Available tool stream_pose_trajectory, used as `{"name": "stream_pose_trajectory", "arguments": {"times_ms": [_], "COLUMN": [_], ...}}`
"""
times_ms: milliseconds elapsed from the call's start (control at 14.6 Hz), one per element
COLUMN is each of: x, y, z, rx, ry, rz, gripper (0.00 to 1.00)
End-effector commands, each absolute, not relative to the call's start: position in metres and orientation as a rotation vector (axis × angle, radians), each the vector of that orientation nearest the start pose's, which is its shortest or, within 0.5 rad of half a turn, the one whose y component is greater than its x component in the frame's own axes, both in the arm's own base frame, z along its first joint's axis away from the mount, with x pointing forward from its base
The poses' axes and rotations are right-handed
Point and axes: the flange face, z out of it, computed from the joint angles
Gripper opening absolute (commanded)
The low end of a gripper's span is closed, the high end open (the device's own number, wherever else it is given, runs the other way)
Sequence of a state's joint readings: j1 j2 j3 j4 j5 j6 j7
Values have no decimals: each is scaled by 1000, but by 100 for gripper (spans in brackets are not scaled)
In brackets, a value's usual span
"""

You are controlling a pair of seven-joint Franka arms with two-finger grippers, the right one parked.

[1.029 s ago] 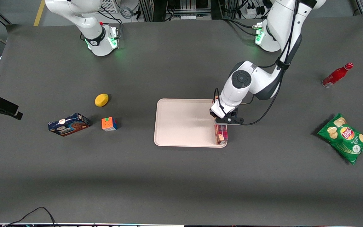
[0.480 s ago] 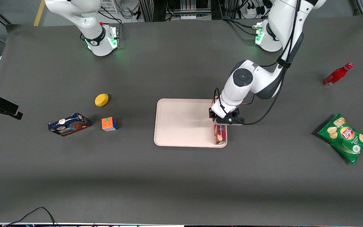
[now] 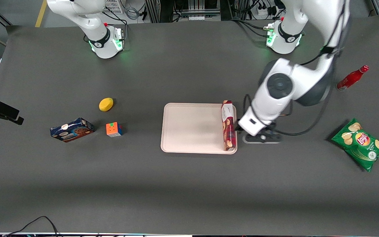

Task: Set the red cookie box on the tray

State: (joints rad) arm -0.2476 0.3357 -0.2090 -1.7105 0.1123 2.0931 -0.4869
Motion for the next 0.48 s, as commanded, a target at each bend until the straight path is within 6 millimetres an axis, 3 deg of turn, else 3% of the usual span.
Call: {"name": "stream_pose_trajectory", "arguments": {"times_ms": [0, 206, 412], "x": [614, 609, 585], "y": [-206, -131, -87], "z": [481, 532, 579], "rx": [-3175, -3197, -3179], "ry": [73, 66, 19], "rz": [-67, -75, -76], "gripper": [100, 100, 100]}}
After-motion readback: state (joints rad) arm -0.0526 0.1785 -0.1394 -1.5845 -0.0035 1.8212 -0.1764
